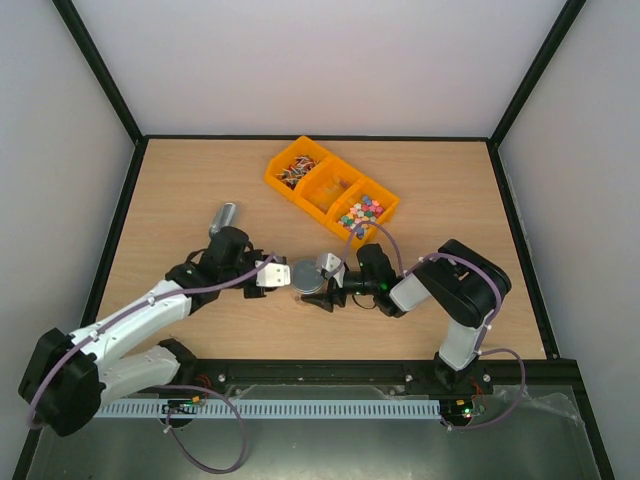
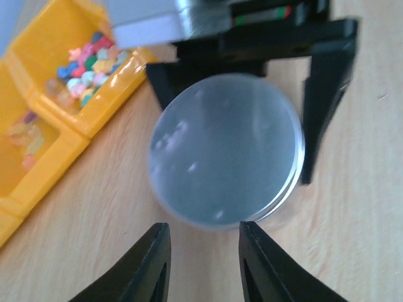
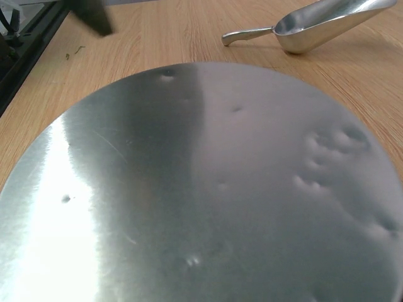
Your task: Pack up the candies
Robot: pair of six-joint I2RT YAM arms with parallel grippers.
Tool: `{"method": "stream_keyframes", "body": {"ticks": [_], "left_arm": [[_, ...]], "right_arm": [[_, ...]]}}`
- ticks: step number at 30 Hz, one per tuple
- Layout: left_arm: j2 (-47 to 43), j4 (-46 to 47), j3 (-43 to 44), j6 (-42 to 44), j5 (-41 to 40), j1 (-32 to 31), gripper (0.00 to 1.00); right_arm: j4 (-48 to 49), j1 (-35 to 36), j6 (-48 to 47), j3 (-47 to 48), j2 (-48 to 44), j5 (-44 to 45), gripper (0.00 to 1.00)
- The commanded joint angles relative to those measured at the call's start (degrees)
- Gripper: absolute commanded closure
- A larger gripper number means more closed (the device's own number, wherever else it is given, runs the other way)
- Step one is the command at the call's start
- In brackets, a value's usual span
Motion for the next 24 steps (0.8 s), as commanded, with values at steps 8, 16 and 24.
{"method": "stream_keyframes", "body": {"ticks": [8,16,24], "left_arm": [[5.1,7.4,0.0,-4.2,-0.6,-8.9,0.58],[7.1,9.7,0.5,-4.5,-1.7,-10.4,0.61],[7.0,7.4,0.2,-3.5,-4.1,-8.0,0.73]], "right_arm": [[-0.2,0.4,0.3,-0.1,0.8,0.2,0.56],[0.1,0.4,-0.2,0.1,1.3,-1.3,0.57],[-0.2,0.4,-2.3,-0.6,0.8,-3.9,0.59]]}}
